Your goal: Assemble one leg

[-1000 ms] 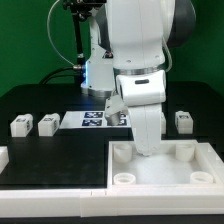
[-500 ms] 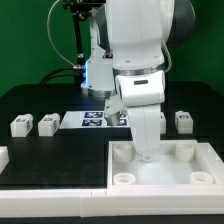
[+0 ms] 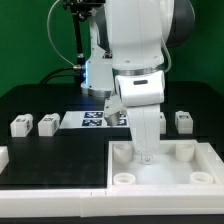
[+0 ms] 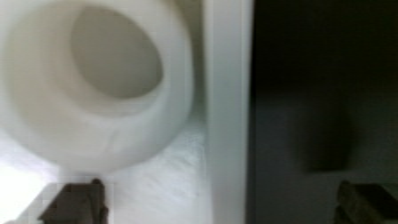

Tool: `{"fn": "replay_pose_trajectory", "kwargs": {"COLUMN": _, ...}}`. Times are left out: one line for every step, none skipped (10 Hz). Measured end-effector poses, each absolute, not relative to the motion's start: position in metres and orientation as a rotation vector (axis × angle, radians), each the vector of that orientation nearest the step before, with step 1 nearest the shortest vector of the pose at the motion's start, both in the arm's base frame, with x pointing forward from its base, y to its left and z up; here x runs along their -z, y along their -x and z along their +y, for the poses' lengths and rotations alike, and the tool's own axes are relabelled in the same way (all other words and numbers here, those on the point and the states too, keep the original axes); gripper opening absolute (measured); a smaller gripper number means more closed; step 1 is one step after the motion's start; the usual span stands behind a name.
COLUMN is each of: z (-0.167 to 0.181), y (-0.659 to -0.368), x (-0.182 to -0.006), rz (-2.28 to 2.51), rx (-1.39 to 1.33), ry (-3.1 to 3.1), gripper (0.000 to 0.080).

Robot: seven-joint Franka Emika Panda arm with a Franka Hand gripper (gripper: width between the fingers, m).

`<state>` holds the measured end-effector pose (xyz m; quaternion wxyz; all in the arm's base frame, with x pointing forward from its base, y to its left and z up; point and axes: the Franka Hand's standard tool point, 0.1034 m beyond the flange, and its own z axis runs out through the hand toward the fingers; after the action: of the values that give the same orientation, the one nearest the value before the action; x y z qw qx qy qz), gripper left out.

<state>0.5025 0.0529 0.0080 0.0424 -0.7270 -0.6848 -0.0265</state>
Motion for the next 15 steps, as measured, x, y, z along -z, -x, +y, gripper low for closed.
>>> {"fn": "replay_pose_trajectory", "kwargs": {"z": 0.054, "y": -0.499, "x": -0.022, "rz": -2.033, "rx": 0.083, "ry": 2.299, "gripper": 0.0649}}
{"fn": "replay_pose_trajectory", "kwargs": {"z": 0.058, "y": -0.489, "x": -0.038, "rz": -1.976, "rx": 0.078, "ry": 2.37, "gripper": 0.0649}}
{"fn": "replay_pose_trajectory", "kwargs": {"z": 0.067, "y": -0.478, "x": -0.047, "rz": -1.851, "rx": 0.067, "ry": 2.477, "gripper": 0.0649}}
{"fn": "replay_pose_trajectory", "kwargs": {"z": 0.081, "y": -0.468, "x": -0.053, "rz": -1.751, "rx": 0.054, "ry": 2.552, "gripper": 0.0649}}
{"fn": "replay_pose_trajectory", "kwargs": {"z": 0.096, "y": -0.458, "x": -0.06, "rz": -1.555, "rx": 0.031, "ry": 2.677, "gripper": 0.0649}}
{"fn": "replay_pose_trajectory", "kwargs": {"z": 0.118, "y": -0.439, "x": -0.059, "rz": -1.23, "rx": 0.013, "ry": 2.839, "gripper": 0.0649}}
{"fn": "replay_pose_trajectory", "kwargs": {"z": 0.133, "y": -0.429, "x": -0.058, "rz": -1.071, "rx": -0.004, "ry": 2.901, "gripper": 0.0649}}
{"fn": "replay_pose_trajectory", "kwargs": {"z": 0.147, "y": -0.423, "x": -0.054, "rz": -0.82, "rx": 0.016, "ry": 2.972, "gripper": 0.0649}}
{"fn": "replay_pose_trajectory", "kwargs": {"z": 0.148, "y": -0.416, "x": -0.047, "rz": -0.689, "rx": 0.047, "ry": 2.995, "gripper": 0.0649}}
{"fn": "replay_pose_trajectory", "kwargs": {"z": 0.147, "y": -0.416, "x": -0.047, "rz": -0.552, "rx": 0.028, "ry": 3.017, "gripper": 0.0649}}
{"fn": "replay_pose_trajectory", "kwargs": {"z": 0.149, "y": -0.416, "x": -0.048, "rz": -0.39, "rx": 0.021, "ry": 3.033, "gripper": 0.0649}}
{"fn": "replay_pose_trajectory", "kwargs": {"z": 0.15, "y": -0.415, "x": -0.047, "rz": -0.327, "rx": 0.015, "ry": 3.037, "gripper": 0.0649}}
{"fn": "replay_pose_trajectory", "kwargs": {"z": 0.155, "y": -0.406, "x": -0.045, "rz": -0.208, "rx": -0.104, "ry": 3.058, "gripper": 0.0649}}
{"fn": "replay_pose_trajectory", "kwargs": {"z": 0.162, "y": -0.406, "x": -0.046, "rz": -0.187, "rx": -0.129, "ry": 3.062, "gripper": 0.0649}}
{"fn": "replay_pose_trajectory", "kwargs": {"z": 0.16, "y": -0.4, "x": -0.043, "rz": -0.168, "rx": -0.247, "ry": 3.066, "gripper": 0.0649}}
